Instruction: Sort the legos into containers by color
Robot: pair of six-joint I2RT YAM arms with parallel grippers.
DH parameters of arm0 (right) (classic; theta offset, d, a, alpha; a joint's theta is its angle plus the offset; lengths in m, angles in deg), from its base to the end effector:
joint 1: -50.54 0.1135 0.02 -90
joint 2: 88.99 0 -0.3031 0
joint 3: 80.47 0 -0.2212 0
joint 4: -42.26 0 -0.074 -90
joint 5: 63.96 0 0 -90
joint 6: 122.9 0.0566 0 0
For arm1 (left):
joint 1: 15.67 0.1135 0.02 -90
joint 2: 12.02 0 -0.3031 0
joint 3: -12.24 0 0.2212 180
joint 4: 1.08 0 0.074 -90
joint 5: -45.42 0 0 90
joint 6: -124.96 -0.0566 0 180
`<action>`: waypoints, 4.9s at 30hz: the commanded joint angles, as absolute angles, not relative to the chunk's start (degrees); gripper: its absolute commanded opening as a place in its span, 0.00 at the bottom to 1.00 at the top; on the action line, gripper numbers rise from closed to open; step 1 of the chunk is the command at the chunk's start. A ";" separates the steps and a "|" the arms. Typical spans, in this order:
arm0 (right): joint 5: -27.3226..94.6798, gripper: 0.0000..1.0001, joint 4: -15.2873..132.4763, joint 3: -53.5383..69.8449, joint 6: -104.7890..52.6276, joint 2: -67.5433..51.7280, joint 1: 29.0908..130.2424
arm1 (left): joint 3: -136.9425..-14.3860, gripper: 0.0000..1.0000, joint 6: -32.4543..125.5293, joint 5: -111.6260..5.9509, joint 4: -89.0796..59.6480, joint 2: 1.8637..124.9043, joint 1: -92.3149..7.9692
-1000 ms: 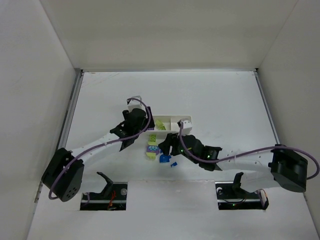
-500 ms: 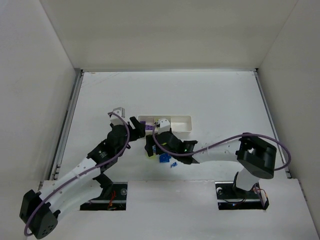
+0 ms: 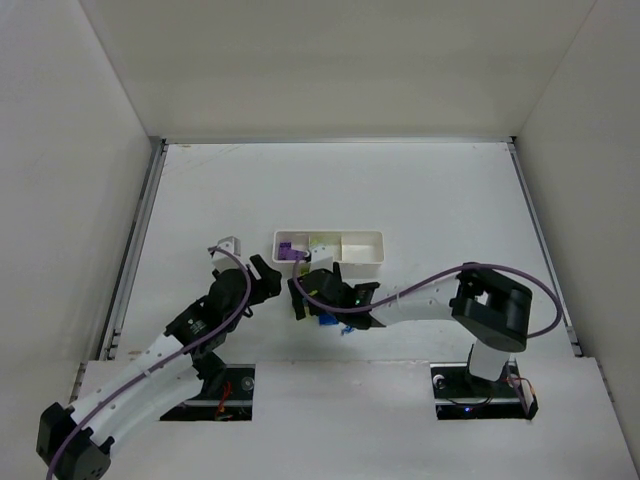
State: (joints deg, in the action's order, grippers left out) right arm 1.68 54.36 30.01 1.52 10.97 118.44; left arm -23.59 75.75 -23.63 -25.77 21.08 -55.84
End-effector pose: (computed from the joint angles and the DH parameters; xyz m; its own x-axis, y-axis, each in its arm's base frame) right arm 0.1554 0.3207 0.2151 -0.6223 -0.1639 -0.7654 -0.4582 0.8691 0.1864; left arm 0.0931 -0.0521 0.2421 -0.4444 -0.4233 -0.7895 0.0776 0.8598 -0.5047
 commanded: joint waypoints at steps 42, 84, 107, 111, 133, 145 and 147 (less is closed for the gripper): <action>9.77 0.56 41.92 40.45 -1.60 -6.19 119.58 | -15.80 0.71 97.62 -56.86 -6.81 23.48 -47.10; 13.47 0.89 36.82 44.58 -2.75 -15.68 118.26 | -18.35 0.17 97.97 -69.02 -1.26 28.85 -39.01; 11.01 0.78 38.23 42.39 -2.13 -11.21 121.33 | -20.28 0.17 98.24 -61.27 0.49 29.37 -43.13; 11.62 0.76 37.43 40.90 -2.13 -8.58 121.16 | -20.11 0.17 97.89 -61.19 0.84 29.64 -44.19; 9.69 0.44 36.38 40.89 0.59 -6.98 120.81 | -19.58 0.17 96.13 -60.92 0.67 28.76 -42.09; 9.52 0.43 36.91 45.38 1.65 -11.82 121.95 | -22.48 0.16 94.20 -64.44 1.29 31.31 -35.40; 9.43 0.43 37.08 45.99 1.73 -12.61 121.95 | -22.48 0.16 94.20 -64.35 1.37 31.66 -34.97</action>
State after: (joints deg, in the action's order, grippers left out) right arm 10.09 39.50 45.42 0.91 -10.47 121.30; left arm -20.05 95.62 -63.87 -1.62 31.44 -35.71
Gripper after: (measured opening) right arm 0.538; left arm 0.335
